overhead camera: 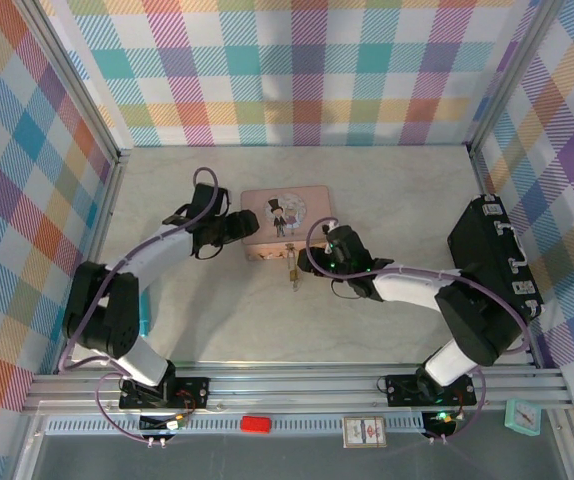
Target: Unlock the padlock with the key
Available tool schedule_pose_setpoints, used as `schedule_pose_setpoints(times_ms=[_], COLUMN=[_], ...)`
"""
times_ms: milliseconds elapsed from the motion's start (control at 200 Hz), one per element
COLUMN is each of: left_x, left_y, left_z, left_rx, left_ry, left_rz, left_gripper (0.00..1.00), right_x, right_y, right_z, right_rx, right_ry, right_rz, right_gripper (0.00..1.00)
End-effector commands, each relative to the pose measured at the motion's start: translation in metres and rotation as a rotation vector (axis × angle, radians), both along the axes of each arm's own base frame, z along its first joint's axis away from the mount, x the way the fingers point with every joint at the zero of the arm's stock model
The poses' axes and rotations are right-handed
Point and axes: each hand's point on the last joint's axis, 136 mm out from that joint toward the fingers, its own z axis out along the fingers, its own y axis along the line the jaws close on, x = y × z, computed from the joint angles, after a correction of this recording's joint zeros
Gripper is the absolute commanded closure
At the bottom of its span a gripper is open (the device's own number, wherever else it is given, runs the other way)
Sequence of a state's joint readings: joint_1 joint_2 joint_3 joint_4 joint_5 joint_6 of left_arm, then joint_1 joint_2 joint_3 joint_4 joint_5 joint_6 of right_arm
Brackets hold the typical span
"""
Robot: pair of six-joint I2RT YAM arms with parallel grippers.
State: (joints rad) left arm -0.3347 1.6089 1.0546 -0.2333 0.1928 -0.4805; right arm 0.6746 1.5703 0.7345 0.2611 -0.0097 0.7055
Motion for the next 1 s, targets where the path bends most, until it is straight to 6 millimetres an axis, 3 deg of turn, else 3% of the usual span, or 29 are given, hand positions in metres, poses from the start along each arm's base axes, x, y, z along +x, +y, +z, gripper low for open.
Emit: schedule_pose_setpoints(times_ms=[0, 165, 430, 550, 700, 995], left_x=[0.013, 0.016, 0.002, -0.004, -0.009, -0.011], left_y=[-0.013, -0.018, -0.028, -0.028, -0.027, -0.029], left_z=[0.007, -0.011, -0.035, -0.039, -0.045, -0.044], left_rx=[-0.040, -0.067, -0.112, -0.112, -0.102, -0.110], left_ry=[-0.026, 0.008, 0.054, 0.061, 0.072, 0.065], left_rz=[-0.044, -0.030, -0.030, -0.023, -0.012, 0.006], left_gripper=[0.30, 0.31, 0.34, 0.35, 0.35, 0.36], right_x=[0.018, 0.039, 0.061, 0.059, 0.047, 0.033], right_y=[0.005, 0.015, 0.035, 0.038, 0.028, 0.021], right_z=[0.009, 0.011, 0.013, 0.015, 0.015, -0.003], right_rx=[-0.011, -0.007, -0.023, -0.026, 0.003, 0.100], right_ry=[-0.030, -0.030, -0.044, -0.046, -0.065, -0.055], right_rz=[0.048, 0.107, 0.209, 0.242, 0.232, 0.214], right_gripper=[0.49, 0.49, 0.48, 0.48, 0.49, 0.55])
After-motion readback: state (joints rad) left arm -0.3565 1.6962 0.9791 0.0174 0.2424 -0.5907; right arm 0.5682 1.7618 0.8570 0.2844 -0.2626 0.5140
